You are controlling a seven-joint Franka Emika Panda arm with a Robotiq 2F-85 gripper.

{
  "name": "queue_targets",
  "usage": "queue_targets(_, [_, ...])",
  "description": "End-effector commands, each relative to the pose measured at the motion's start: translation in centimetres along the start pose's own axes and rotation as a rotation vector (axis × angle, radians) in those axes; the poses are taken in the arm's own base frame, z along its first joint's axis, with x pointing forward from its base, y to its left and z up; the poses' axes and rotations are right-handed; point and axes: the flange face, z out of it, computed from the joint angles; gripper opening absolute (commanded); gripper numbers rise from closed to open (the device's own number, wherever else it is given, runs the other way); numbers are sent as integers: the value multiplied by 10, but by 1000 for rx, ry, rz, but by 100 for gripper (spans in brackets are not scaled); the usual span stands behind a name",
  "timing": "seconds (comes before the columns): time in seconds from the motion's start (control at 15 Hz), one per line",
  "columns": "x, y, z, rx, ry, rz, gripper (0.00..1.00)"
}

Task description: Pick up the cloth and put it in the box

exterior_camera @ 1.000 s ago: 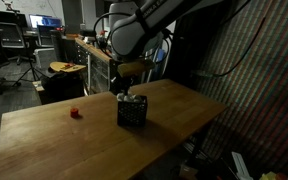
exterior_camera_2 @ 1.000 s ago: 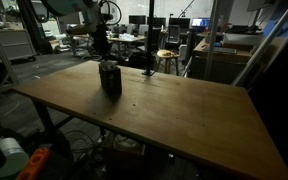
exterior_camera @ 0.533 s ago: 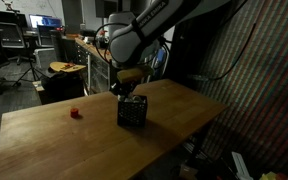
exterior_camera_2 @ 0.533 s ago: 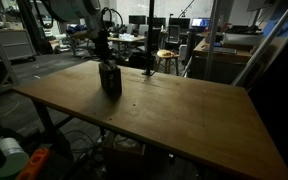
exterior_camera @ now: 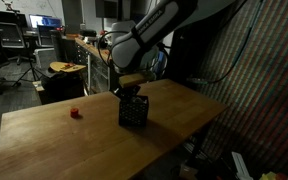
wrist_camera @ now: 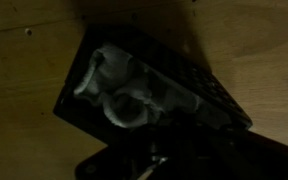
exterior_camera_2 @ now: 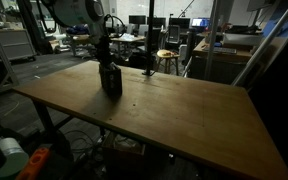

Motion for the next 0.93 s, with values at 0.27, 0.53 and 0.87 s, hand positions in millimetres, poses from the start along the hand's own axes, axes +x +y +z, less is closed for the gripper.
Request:
queue_targets(0.27, [-6, 6, -2, 16, -3, 42, 3])
queue_targets(0.53, [-4, 4, -25, 27, 47, 34, 19])
queue_targets(0.87, [-4, 9, -59, 40, 112, 34, 59])
